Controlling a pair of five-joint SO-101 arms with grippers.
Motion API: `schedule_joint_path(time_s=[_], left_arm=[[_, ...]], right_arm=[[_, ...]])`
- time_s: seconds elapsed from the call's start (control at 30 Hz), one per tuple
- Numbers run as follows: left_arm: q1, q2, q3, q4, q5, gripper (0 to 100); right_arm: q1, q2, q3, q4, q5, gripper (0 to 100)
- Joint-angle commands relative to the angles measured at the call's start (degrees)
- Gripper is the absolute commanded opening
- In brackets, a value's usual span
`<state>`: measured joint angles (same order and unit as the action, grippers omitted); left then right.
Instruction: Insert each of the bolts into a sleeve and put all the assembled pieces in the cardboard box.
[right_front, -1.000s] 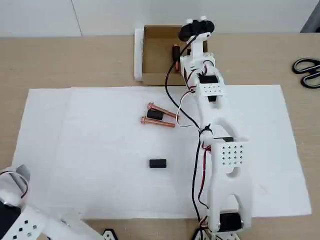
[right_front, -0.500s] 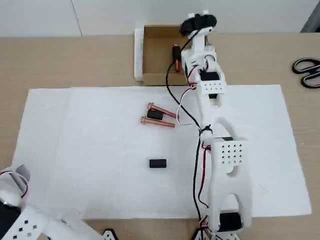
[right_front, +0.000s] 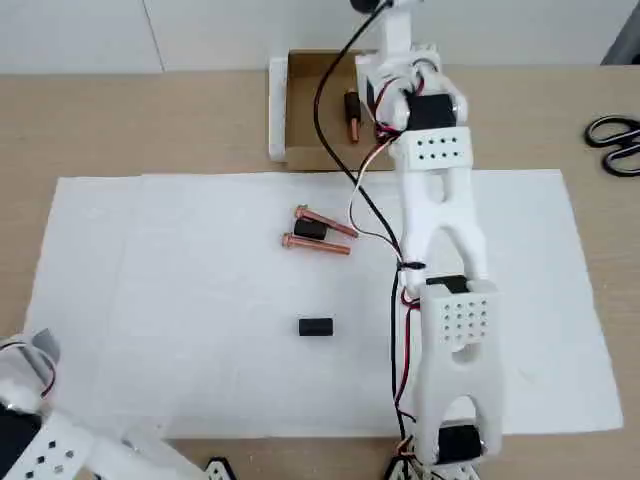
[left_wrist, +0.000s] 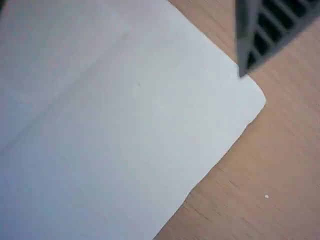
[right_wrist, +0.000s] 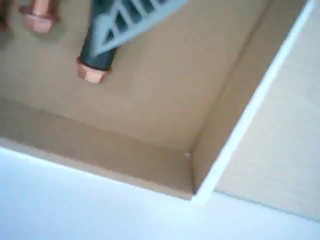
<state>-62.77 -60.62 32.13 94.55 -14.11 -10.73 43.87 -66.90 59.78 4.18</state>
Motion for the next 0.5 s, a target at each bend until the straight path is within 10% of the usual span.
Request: schedule_joint_path(time_s=[0.0,0.47], left_arm=[[0.09,-0.53,-2.33,0.09,0.18,31],[0.09,-0.53,-2.15,0.18,0.26,31]], right_arm=[[-0.66,-8.04,-6.15,11.47,0.09,21.6],[-0.4,-18.68,-13.01,36.62,0.0,21.6]])
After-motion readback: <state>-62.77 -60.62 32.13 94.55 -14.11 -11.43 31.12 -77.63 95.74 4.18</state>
